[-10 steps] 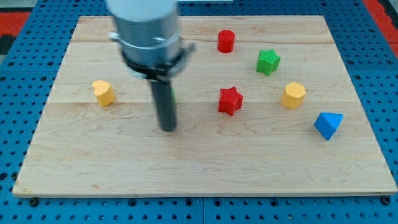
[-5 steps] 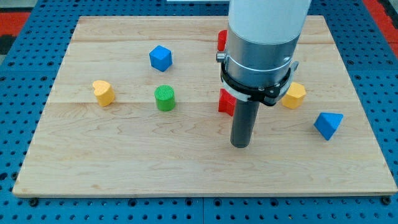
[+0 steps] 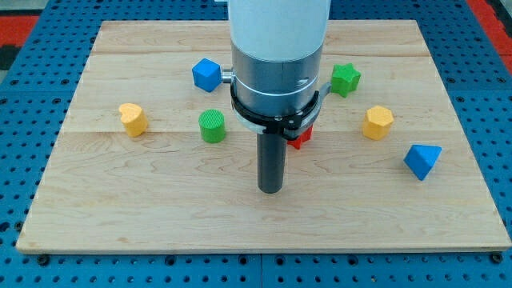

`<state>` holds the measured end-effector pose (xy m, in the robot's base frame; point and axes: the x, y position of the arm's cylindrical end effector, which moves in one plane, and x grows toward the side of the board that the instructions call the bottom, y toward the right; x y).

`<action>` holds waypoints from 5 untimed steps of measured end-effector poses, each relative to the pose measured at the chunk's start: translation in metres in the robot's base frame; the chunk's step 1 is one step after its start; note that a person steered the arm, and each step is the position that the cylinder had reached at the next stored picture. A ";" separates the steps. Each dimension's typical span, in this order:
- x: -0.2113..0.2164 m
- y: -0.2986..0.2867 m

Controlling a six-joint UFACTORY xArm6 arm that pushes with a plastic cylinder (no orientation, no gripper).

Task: Move the green circle diagonally to the red circle

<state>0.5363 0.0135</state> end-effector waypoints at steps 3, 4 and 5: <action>-0.032 -0.068; -0.069 -0.090; -0.066 -0.110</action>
